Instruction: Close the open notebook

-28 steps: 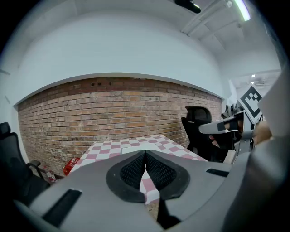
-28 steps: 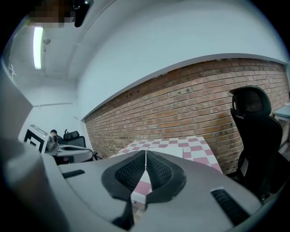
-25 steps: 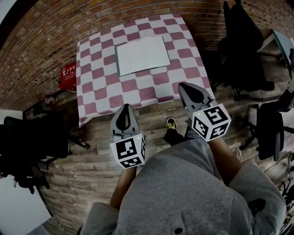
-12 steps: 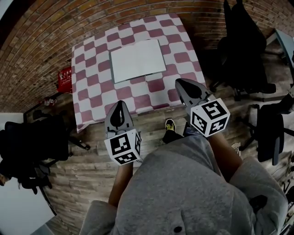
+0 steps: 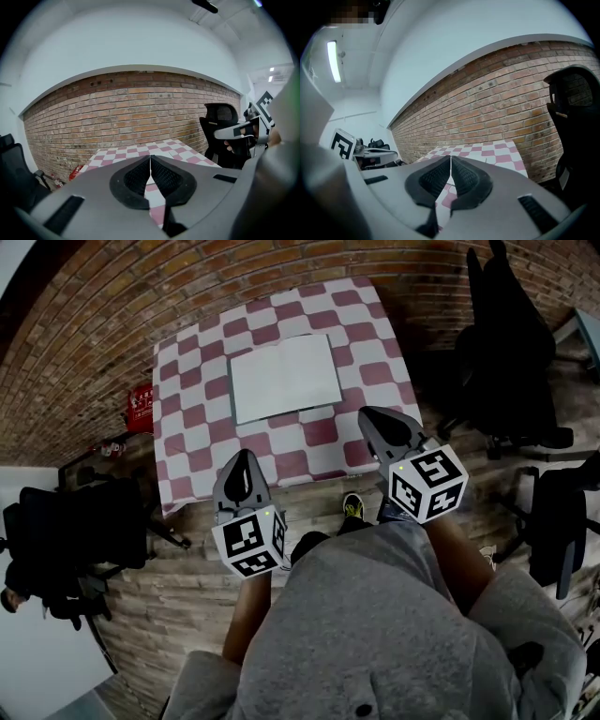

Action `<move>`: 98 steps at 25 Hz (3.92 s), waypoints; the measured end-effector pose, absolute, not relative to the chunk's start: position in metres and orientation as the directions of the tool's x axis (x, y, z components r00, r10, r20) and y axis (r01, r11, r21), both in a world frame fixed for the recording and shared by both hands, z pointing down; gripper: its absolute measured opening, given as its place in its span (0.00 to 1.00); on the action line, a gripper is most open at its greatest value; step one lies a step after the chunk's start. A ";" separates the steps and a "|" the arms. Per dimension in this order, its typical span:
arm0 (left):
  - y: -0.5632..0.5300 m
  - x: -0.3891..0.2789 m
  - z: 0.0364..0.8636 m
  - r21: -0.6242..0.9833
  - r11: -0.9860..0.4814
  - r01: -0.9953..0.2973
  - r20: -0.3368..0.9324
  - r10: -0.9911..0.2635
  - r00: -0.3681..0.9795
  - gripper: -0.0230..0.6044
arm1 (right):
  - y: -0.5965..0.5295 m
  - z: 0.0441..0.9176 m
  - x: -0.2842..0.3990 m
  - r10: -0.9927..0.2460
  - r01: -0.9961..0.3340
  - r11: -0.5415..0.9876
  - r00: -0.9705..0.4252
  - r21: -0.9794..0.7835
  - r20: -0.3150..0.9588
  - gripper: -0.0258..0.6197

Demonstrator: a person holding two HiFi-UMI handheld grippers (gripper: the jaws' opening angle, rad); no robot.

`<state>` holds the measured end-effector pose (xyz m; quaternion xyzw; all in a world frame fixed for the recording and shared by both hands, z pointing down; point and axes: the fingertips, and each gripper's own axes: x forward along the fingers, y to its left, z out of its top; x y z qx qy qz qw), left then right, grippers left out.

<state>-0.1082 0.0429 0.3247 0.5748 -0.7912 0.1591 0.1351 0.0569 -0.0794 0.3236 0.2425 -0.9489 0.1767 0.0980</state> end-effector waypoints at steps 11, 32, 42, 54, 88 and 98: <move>0.032 -0.128 0.335 -0.068 0.310 -0.948 0.421 -0.853 -0.309 0.05 | -0.098 0.331 0.040 -0.409 -0.481 0.822 -0.871 -0.304 0.272 0.09; -0.016 -0.200 0.388 -0.019 0.262 -0.965 0.508 -0.829 -0.236 0.18 | -0.132 0.375 -0.009 -0.410 -0.541 0.778 -0.823 -0.321 0.394 0.09; -0.029 -0.229 0.434 0.064 0.274 -0.959 0.582 -0.792 -0.187 0.29 | -0.135 0.407 -0.032 -0.365 -0.560 0.762 -0.787 -0.326 0.497 0.09; -0.032 -0.255 0.494 0.153 0.289 -0.945 0.671 -0.732 -0.116 0.34 | -0.126 0.439 -0.057 -0.315 -0.569 0.750 -0.756 -0.337 0.574 0.09; -0.028 -0.286 0.548 0.398 0.424 -0.814 0.729 -0.685 0.000 0.07 | -0.123 0.470 -0.092 -0.261 -0.587 0.720 -0.724 -0.372 0.638 0.09; -0.034 -0.288 0.535 0.380 0.404 -0.832 0.724 -0.689 -0.004 0.05 | -0.122 0.468 -0.096 -0.268 -0.589 0.719 -0.724 -0.367 0.636 0.09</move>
